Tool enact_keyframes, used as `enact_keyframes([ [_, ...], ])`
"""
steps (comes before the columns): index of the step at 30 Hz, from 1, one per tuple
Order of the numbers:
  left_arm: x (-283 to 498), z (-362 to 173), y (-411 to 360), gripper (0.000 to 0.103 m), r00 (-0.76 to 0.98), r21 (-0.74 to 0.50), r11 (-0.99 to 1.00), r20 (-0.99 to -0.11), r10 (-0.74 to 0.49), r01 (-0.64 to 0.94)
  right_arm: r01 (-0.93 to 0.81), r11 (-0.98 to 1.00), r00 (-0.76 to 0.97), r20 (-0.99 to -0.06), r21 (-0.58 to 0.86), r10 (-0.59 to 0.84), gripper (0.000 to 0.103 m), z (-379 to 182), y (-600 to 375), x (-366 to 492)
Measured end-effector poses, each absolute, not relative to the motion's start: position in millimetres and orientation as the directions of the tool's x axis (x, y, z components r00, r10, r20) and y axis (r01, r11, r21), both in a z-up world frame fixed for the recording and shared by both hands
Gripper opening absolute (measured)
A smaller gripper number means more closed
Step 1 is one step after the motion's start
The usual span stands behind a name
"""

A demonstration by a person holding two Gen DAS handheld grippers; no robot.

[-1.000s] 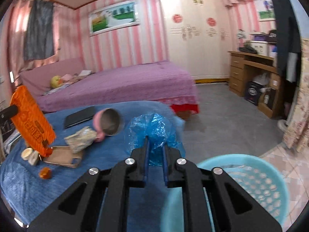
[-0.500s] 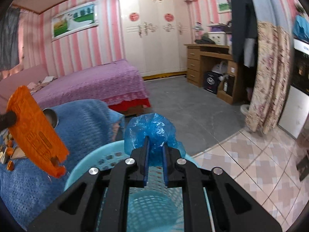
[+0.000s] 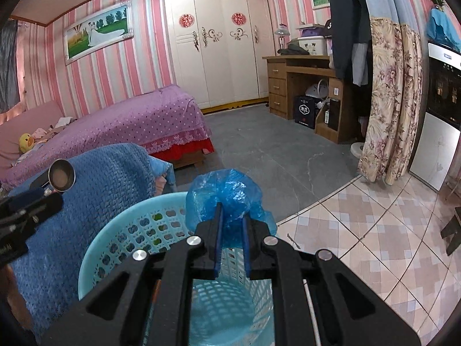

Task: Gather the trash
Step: 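Carry wrapper and blue bag to the light-blue basket and release both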

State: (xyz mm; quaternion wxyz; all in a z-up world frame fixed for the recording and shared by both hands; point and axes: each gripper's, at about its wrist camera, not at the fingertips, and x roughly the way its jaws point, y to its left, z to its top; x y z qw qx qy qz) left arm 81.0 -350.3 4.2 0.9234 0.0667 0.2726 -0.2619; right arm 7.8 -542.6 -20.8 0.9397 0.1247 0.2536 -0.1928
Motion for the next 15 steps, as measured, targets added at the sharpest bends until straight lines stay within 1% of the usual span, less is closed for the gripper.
enact_keyframes([
  [3,88.1,6.8,-332.3,0.090,0.733,-0.025,0.870,-0.527,-0.430,0.492,0.417,0.899,0.797,-0.530,0.135,-0.290,0.012,-23.7,-536.9,11.0],
  [6,90.5,9.4,-314.0,0.094,0.753,-0.016,0.886,-0.520,-0.403,0.463,0.404,0.905,0.796,-0.540,0.134,-0.275,0.012,-27.1,-529.4,17.7],
  [11,93.4,12.0,-277.9,0.095,0.777,-0.023,0.917,-0.523,-0.351,0.399,0.395,0.912,0.779,-0.565,0.108,-0.271,0.014,-35.9,-515.0,28.9],
  [12,93.6,12.9,-270.6,0.095,0.780,-0.024,0.922,-0.525,-0.340,0.386,0.392,0.914,0.773,-0.576,0.101,-0.267,0.020,-38.3,-512.1,31.7],
  [13,93.6,13.9,-264.7,0.096,0.784,-0.023,0.926,-0.525,-0.331,0.376,0.390,0.916,0.769,-0.582,0.098,-0.265,0.037,-40.1,-510.4,33.1],
  [14,93.1,15.2,-259.7,0.096,0.788,-0.021,0.930,-0.524,-0.323,0.368,0.392,0.915,0.764,-0.588,0.093,-0.267,0.048,-41.7,-507.0,35.2],
  [15,93.0,16.8,-251.7,0.096,0.795,-0.014,0.935,-0.521,-0.310,0.355,0.397,0.913,0.762,-0.587,0.090,-0.274,0.065,-42.0,-505.2,35.8],
])
